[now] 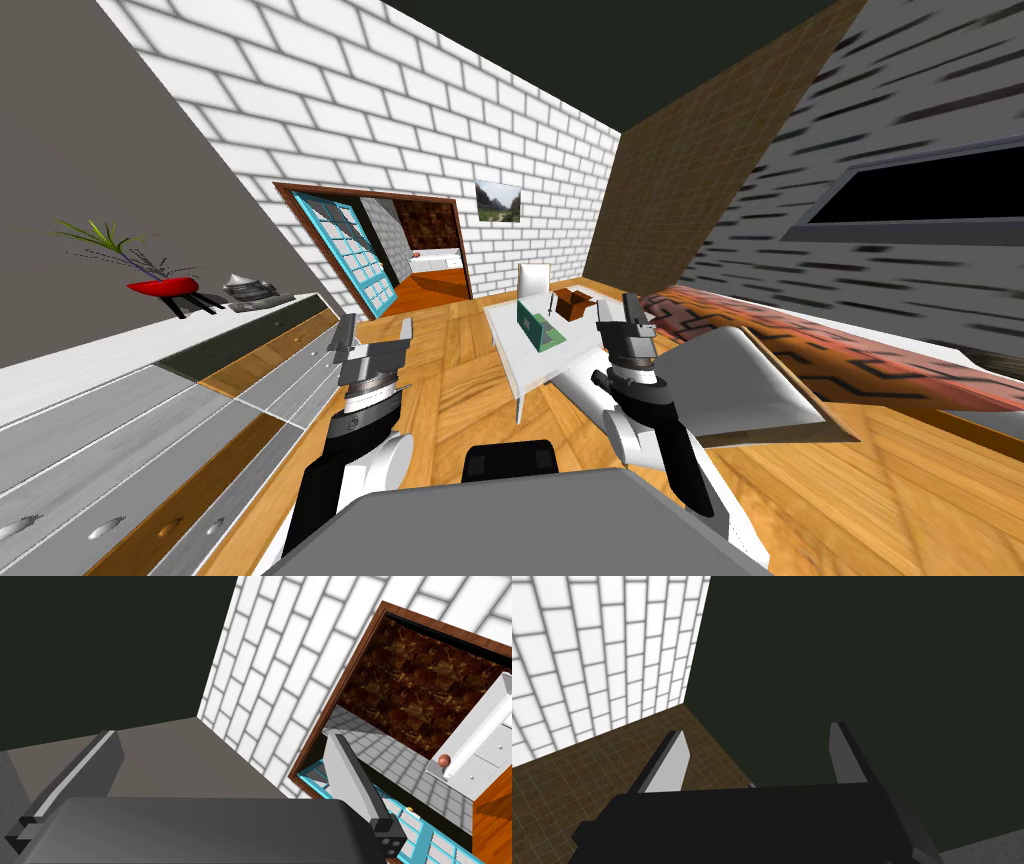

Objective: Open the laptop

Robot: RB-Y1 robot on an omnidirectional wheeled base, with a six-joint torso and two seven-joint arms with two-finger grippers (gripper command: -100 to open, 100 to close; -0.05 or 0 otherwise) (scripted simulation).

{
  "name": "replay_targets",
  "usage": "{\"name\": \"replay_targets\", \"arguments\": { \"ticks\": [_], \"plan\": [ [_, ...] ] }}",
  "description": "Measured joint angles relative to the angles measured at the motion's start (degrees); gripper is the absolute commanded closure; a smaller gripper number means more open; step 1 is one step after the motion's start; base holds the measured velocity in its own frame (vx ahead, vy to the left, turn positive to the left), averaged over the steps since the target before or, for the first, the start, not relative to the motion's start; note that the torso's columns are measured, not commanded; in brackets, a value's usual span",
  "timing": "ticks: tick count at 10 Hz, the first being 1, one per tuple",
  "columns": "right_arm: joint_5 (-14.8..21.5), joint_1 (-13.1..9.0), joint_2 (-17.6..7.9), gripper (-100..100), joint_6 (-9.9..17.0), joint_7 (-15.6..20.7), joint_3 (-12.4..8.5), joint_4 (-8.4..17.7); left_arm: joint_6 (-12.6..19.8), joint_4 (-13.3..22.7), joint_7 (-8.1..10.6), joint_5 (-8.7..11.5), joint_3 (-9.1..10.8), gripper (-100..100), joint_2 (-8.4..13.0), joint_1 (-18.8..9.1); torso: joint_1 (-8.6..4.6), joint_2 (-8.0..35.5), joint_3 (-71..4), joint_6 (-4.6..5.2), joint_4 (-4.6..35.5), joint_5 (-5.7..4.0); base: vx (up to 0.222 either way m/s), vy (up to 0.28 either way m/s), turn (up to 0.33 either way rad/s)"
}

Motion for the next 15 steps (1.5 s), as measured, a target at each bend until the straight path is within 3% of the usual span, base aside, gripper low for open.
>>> {"name": "replay_targets", "arguments": {
  "ticks": [2,9,10,12,15],
  "plan": [
    [0.0,0.0,0.0,0,0.0,0.0,0.0,0.0,0.0,0.0,0.00,0.0,0.00,0,0.0,0.0,0.00,6.0,-12.0,0.00,6.0,0.00,0.000,0.000,0.000],
    [0.0,0.0,0.0,0,0.0,0.0,0.0,0.0,0.0,0.0,0.00,0.0,0.00,0,0.0,0.0,0.00,35.4,-70.7,0.00,35.4,0.00,0.000,0.000,0.000],
    [0.0,0.0,0.0,-100,0.0,0.0,0.0,0.0,0.0,0.0,0.00,0.0,0.00,0,0.0,0.0,0.00,39.6,-79.2,0.00,39.6,0.00,0.010,-0.013,0.032],
    [-1.7,-0.5,-2.3,-100,0.4,-1.5,0.1,1.0,0.0,0.0,0.00,0.0,0.00,0,0.0,0.0,-0.07,42.1,-84.3,0.00,42.0,-0.02,0.010,-0.028,0.040],
    [-5.0,-1.7,-4.2,-100,1.7,-4.8,0.7,2.6,0.0,0.0,0.00,0.0,0.00,0,0.0,0.0,0.00,42.3,-84.6,0.00,42.3,0.00,0.017,-0.038,0.049]
  ]
}}
